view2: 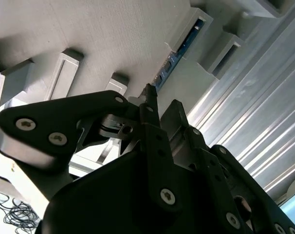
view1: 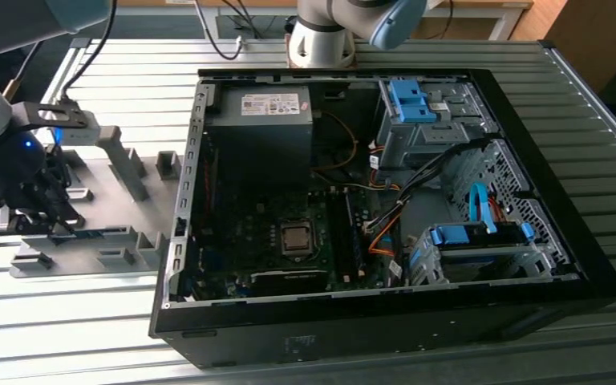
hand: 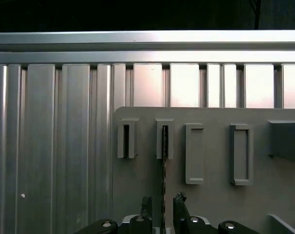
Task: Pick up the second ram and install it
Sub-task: 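Pick up the second ram and move it above second insertion slot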
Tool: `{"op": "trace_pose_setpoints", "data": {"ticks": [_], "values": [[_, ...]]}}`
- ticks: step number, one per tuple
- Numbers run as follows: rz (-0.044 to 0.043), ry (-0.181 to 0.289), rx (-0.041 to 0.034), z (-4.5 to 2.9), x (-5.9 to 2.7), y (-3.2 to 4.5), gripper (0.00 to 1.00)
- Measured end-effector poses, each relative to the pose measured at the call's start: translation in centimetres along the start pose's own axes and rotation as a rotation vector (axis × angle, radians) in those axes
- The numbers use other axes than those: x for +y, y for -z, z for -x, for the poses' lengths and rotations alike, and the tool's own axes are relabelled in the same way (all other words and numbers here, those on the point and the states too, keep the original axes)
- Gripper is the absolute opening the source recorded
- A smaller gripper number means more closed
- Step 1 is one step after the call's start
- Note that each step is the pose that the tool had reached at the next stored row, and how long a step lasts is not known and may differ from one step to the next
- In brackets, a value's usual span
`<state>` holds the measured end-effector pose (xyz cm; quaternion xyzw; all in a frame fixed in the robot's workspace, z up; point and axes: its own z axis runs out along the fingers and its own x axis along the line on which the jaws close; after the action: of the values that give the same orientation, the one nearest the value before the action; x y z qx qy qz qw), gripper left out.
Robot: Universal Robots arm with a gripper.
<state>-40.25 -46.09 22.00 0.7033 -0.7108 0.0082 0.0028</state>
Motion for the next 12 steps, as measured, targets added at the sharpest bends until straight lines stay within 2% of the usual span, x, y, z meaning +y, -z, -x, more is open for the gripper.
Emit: {"op": "trace_pose_setpoints", "data": {"ticks": [12], "values": [[0.0003,0.0,-0.001,0.13,0.38,-0.86,0.31]]}}
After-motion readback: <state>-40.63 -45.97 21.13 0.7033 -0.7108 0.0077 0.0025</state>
